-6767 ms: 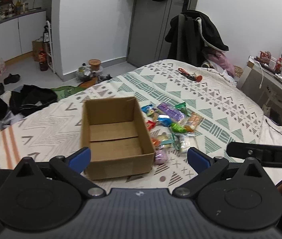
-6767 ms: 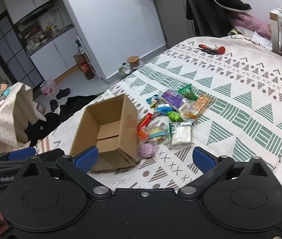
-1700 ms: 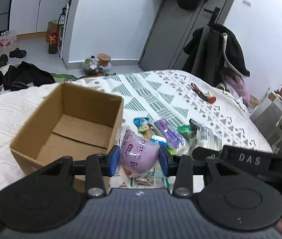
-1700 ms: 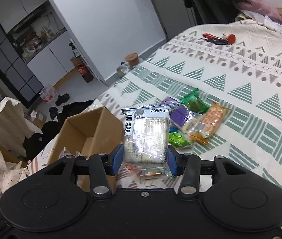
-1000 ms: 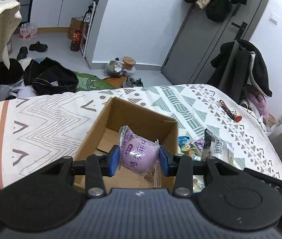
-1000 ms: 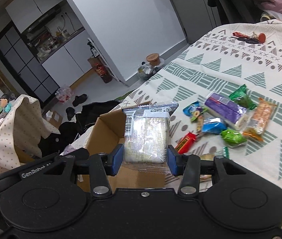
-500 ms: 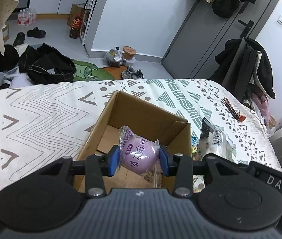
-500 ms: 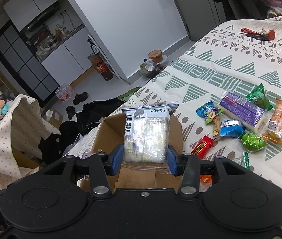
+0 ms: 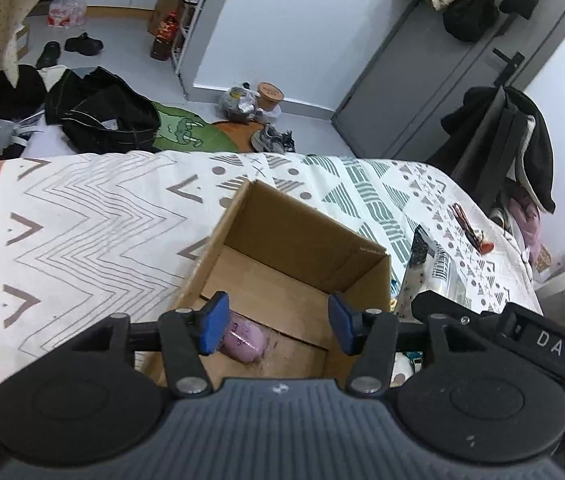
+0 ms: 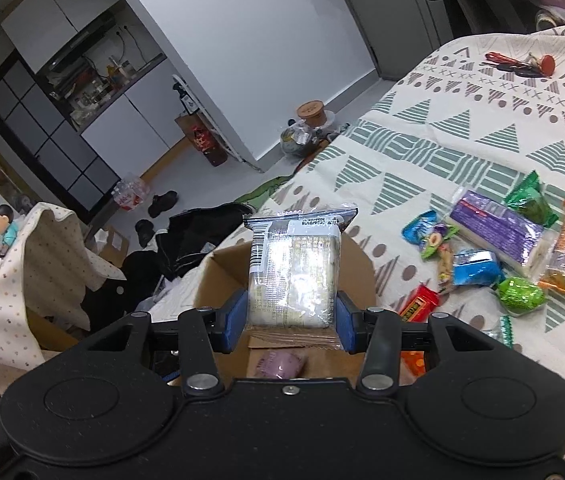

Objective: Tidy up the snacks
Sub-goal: 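Carry both packets over the box and open both tools to drop them, then withdraw both tools from the box back toward the snack pile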

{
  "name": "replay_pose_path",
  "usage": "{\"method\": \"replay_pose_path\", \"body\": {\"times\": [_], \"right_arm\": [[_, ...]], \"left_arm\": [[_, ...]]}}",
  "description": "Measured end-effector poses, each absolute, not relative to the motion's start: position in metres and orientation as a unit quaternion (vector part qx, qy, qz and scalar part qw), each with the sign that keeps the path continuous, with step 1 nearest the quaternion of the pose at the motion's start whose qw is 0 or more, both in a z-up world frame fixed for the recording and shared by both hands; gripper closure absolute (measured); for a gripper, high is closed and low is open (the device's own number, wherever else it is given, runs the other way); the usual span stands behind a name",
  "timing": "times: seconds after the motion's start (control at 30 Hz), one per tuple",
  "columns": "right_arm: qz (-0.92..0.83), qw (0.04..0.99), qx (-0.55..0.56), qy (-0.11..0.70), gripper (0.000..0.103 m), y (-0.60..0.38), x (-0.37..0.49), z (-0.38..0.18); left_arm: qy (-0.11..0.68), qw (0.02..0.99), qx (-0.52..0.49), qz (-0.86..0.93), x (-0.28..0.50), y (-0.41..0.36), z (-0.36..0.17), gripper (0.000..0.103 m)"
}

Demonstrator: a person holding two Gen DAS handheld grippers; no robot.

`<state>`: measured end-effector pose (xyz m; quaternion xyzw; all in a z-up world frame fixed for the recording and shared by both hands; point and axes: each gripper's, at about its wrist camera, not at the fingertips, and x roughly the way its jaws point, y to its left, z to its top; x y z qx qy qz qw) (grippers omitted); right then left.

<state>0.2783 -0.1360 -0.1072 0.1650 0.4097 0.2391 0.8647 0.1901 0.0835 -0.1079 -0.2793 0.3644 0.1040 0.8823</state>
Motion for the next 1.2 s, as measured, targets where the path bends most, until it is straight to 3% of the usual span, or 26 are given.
{"method": "replay_pose_path", "body": {"times": [0.17,0.27,0.4,0.57,0.73,0.83,0.97,1.2], "right_arm": [[0.262,0.857,0.167,0.412,0.054,-0.131,0.276,-0.103],[0.258,0.862,0.166,0.403,0.042,-0.137,0.272,-0.096],[0.253,0.871,0.157,0.392,0.036,-0.147,0.264,-0.084],[0.252,0.878,0.136,0.383,0.024,-0.159,0.253,-0.073],[0.241,0.885,0.119,0.38,0.016,-0.171,0.248,-0.063],[0.238,0.889,0.118,0.373,0.015,-0.178,0.245,-0.055],[0.23,0.898,0.112,0.359,0.001,-0.191,0.238,-0.047],[0.214,0.904,0.111,0.353,0.0,-0.22,0.233,-0.041]], "left_arm": [[0.36,0.885,-0.27,0.118,0.18,0.085,-0.099,0.034],[0.361,0.886,-0.258,0.134,0.175,0.084,-0.093,0.032],[0.354,0.892,-0.248,0.131,0.17,0.08,-0.084,0.031],[0.344,0.898,-0.244,0.125,0.163,0.069,-0.072,0.01],[0.343,0.9,-0.237,0.122,0.157,0.06,-0.063,0.0],[0.34,0.903,-0.236,0.117,0.152,0.055,-0.058,0.0],[0.341,0.904,-0.229,0.114,0.148,0.047,-0.054,0.0],[0.343,0.907,-0.221,0.102,0.143,0.029,-0.047,0.0]]}}
